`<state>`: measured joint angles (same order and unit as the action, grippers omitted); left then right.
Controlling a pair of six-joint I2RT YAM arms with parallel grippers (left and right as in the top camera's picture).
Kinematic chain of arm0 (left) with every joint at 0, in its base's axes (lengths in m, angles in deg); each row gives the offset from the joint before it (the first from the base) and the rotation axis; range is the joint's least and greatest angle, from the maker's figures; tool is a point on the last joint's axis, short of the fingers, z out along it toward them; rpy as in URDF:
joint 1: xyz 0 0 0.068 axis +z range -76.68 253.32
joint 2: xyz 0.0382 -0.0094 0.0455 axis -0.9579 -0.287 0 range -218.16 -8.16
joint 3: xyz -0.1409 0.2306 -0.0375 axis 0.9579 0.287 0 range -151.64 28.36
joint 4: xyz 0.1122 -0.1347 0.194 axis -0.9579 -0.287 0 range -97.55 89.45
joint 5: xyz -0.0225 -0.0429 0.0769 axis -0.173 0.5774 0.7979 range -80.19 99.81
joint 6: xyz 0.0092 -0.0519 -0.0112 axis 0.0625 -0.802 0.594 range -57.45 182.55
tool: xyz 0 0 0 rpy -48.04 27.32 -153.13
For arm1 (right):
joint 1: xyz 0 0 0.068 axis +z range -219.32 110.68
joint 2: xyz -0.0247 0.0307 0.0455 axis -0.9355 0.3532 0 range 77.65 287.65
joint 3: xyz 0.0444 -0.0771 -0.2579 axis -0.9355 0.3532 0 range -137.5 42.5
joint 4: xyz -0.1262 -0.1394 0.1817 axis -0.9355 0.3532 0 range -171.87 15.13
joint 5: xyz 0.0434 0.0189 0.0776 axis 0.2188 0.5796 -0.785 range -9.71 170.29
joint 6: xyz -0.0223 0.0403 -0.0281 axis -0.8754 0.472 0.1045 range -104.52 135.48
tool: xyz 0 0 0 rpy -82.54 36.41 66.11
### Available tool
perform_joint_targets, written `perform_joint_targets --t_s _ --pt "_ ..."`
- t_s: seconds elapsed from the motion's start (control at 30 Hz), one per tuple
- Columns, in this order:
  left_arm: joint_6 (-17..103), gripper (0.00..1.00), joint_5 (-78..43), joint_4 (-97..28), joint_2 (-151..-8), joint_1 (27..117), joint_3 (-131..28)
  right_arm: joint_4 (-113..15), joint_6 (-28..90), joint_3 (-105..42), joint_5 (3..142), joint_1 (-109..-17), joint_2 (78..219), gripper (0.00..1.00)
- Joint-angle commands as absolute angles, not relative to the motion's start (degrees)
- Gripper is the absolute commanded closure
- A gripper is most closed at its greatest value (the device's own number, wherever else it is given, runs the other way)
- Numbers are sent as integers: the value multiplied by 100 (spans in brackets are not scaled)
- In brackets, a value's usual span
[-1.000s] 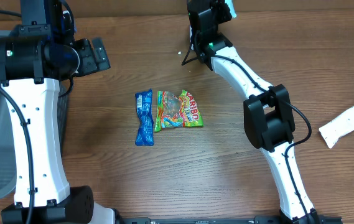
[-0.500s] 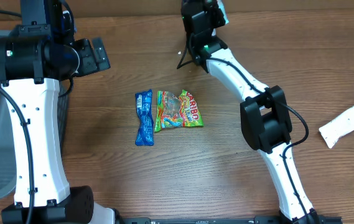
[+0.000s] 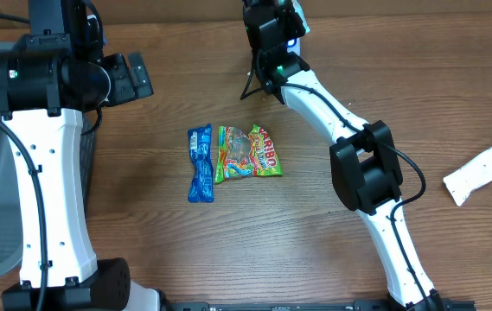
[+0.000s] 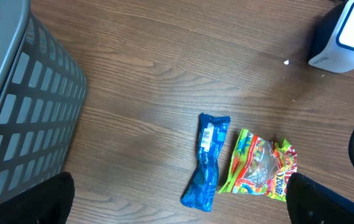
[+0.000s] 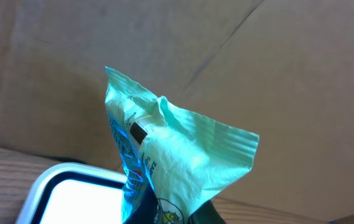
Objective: Scan the item barcode
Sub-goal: 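Hold the wipes pack in front of the scanner window, then carry the wipes pack right and drop it near the white tube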
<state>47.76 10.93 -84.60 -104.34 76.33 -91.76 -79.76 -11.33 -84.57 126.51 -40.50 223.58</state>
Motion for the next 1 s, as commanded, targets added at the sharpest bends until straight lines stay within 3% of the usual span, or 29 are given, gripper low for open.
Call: perform_joint_targets --t_s 0.0,0.13,0.23,0.4,0.5,0.63,0.8,0.97 --pt "4842 0 1131 -8452 -10417 7593 -9287 -8096 -1673 -8501 12865 -3975 22349 96" --pt "4842 0 1131 -8452 -10417 7593 -9287 -7819 -2925 -8501 12876 -3637 22317 96" --pt "4842 0 1131 -8452 -10417 7593 -9287 -7414 -2949 -8501 13077 -3385 22170 96" --pt "4842 0 1131 -8452 -10417 7593 -9285 -5803 -2278 -8501 12843 -3108 21643 96" --pt "4842 0 1131 -8452 -10417 7593 -9285 -4488 -1828 -8501 11967 -3068 21340 96" --pt "4842 0 1131 -8452 -10417 7593 -9287 -2737 -357 -8503 10786 -3099 20712 96" --pt "4842 0 1131 -8454 -10417 7593 -9285 -1635 727 -8503 8640 -3514 19936 96" --pt "4842 0 1131 -8452 -10417 7593 -9287 -687 1811 -8503 7956 -4362 19755 96"
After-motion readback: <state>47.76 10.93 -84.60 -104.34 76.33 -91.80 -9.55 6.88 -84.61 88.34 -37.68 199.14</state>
